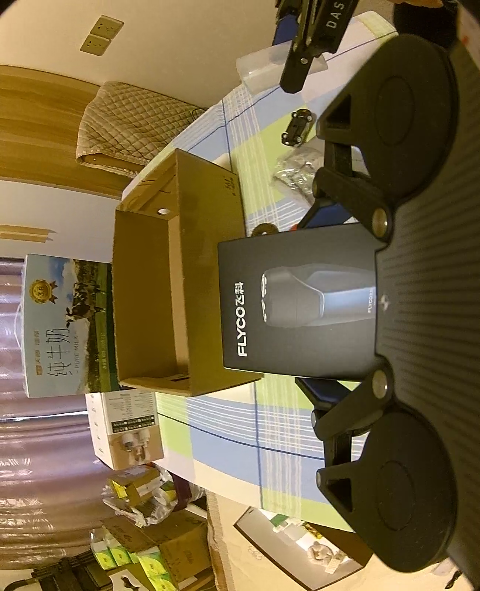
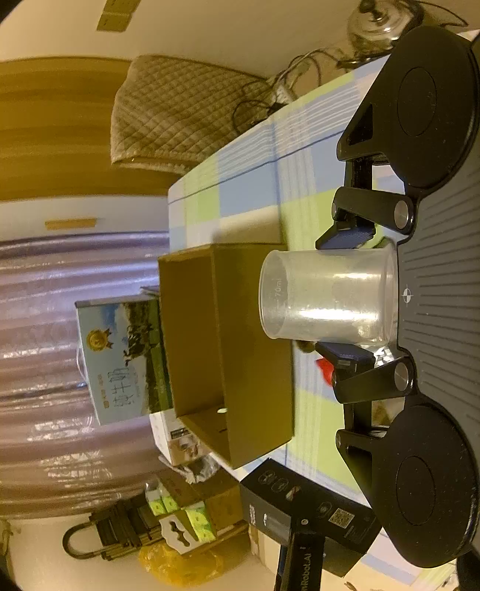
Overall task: Organize objects
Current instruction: 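Carry the FLYCO box and the cup over the cardboard box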
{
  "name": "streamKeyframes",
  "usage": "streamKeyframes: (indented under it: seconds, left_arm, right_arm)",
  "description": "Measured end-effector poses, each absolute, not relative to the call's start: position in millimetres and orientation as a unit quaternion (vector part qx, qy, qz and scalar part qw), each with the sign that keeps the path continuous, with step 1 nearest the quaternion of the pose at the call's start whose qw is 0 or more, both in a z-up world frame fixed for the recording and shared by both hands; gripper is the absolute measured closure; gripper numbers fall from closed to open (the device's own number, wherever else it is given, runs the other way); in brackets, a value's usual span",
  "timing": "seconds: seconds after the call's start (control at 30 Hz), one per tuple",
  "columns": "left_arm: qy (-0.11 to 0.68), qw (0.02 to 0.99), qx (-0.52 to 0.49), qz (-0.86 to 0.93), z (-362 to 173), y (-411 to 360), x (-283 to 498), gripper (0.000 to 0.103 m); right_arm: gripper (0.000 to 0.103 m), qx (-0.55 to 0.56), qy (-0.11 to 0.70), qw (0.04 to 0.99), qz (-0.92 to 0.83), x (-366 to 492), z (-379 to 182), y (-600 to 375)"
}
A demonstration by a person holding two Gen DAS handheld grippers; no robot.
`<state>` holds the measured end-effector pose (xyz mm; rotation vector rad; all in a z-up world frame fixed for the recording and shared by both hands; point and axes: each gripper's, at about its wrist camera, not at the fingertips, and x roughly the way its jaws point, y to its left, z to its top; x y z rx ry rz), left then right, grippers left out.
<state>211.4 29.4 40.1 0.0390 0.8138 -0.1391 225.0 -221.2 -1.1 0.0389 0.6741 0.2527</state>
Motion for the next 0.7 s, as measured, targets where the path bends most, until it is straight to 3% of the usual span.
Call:
streamKeyframes:
  seconds: [0.4, 0.7]
  left_arm:
    - [0.374, 0.924, 0.020, -0.080, 75.4, 30.6, 281.2, 0.027]
    - [0.364, 0.928, 0.004, -0.074, 87.7, 32.9, 367.9, 0.027]
  right_arm:
    - [0.054, 0.006, 0.327, 0.928, 0.178, 325.0, 41.3, -197.5]
    - [0.054, 0.016, 0.341, 0.920, 0.190, 422.6, 42.8, -187.3]
